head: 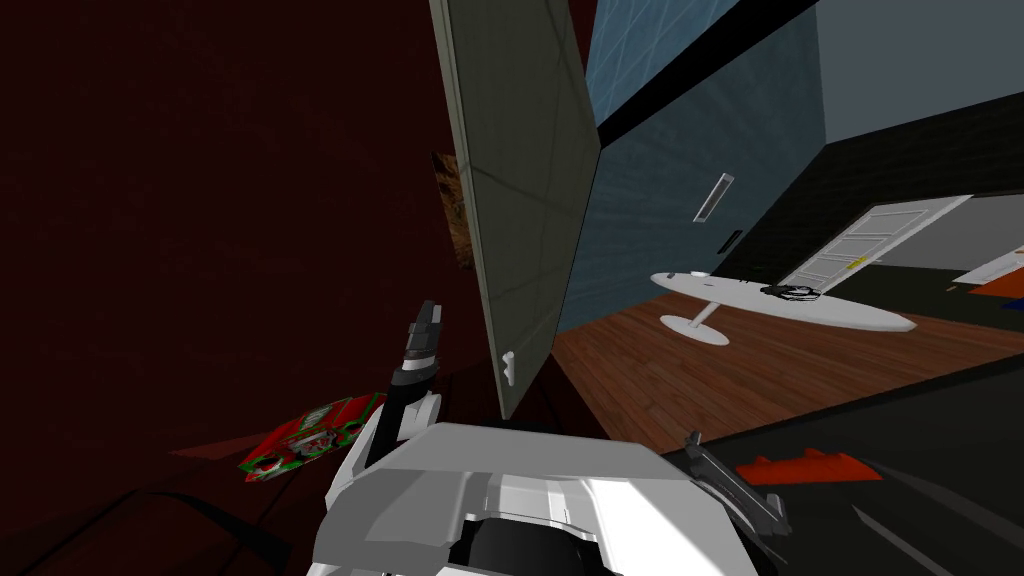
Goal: Pull the door open
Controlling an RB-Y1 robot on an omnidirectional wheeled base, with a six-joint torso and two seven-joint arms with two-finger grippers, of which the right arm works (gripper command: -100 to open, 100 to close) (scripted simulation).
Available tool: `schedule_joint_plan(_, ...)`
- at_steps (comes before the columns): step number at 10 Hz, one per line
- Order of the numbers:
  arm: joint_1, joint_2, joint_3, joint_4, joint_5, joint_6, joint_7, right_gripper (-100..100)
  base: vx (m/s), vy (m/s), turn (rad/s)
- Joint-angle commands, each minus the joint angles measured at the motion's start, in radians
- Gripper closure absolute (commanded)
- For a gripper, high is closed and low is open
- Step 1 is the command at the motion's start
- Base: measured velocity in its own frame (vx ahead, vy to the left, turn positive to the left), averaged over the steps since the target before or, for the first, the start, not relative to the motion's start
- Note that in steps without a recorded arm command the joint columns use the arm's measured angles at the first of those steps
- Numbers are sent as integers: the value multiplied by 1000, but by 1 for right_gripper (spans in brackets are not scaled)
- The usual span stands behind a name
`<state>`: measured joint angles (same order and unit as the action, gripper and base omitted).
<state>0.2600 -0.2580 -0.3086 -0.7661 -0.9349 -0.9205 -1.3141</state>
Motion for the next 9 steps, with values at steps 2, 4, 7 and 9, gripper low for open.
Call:
schedule_joint_plan(2,15,-38,-1,45,-2,-3,-65,-100,104,44,161)
schedule_joint_plan(4,19,-62,0,81,-2,-11,-105,-100,27,-20,96)
schedule_joint_plan(7,19,-62,0,81,-2,-11,-105,-100,-9,-15,10)
schedule_joint_plan(9,21,-73,1,99,-1,-14,-124,-100,-5,-29,7)
